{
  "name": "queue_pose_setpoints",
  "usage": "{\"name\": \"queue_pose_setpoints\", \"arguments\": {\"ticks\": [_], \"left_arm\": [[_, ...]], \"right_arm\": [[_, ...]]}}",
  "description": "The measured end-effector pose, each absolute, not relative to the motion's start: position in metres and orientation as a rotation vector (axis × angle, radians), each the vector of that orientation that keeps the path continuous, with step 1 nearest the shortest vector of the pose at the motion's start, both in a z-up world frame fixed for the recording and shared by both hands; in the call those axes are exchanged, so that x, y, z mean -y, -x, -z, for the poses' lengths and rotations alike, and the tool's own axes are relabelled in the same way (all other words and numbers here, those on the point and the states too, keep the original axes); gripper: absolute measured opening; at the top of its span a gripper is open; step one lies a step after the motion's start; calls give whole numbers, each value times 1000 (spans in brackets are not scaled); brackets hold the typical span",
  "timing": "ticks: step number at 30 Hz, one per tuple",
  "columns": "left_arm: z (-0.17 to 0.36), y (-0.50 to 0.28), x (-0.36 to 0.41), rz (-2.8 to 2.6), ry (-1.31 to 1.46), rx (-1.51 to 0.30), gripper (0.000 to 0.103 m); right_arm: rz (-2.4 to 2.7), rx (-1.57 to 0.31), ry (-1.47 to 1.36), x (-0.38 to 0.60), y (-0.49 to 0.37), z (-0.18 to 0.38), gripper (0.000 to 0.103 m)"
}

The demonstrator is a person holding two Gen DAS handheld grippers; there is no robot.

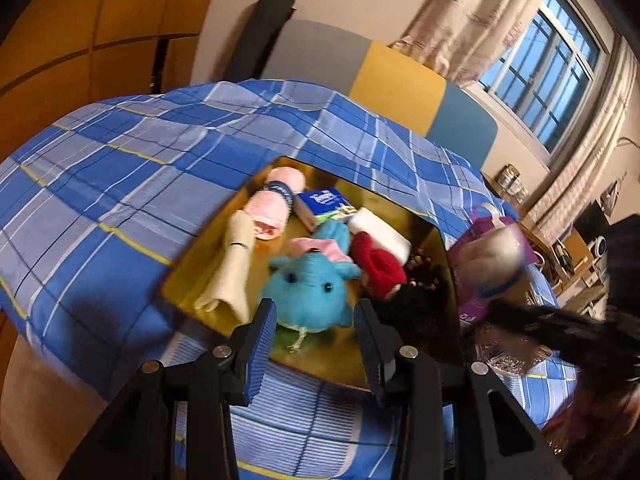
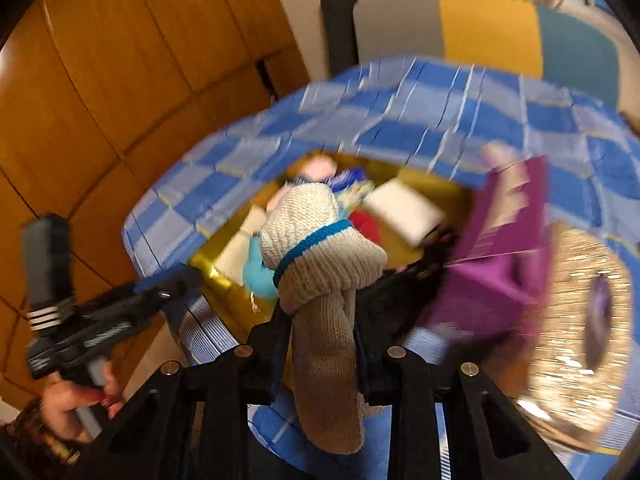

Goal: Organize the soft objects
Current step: 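Carry the white knit glove into the gold tray and open the right gripper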

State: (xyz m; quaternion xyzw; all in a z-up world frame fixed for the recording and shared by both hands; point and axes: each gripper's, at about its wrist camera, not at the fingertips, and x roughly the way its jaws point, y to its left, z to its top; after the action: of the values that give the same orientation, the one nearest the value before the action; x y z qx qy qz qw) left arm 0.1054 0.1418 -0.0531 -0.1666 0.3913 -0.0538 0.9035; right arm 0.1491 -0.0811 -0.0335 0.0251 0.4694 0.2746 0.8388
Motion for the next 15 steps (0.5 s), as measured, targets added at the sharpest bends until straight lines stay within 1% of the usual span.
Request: {"name": "queue_pose_setpoints", "arguments": {"ticks": [3,9,10,13,15], "left_arm": [[54,-100,-154,98,362,-805,40],[58,-94,-170,81,391,-806,40],[59,-94,-172,78,398,-806,40],[60,-93,-173,85,407,-809,40],[59,-92,-172,93,407,-809,40]], "right_arm": [[-576,-1080,-73,60,-167,61,29],[-504,-1191,-134,43,-185,92,29],[-491,-1197,-138,39,-188,95,32],[-449,-1205,-139,31,-196,103,34],[-434,-1197,-129,29,-197,105,39]]}}
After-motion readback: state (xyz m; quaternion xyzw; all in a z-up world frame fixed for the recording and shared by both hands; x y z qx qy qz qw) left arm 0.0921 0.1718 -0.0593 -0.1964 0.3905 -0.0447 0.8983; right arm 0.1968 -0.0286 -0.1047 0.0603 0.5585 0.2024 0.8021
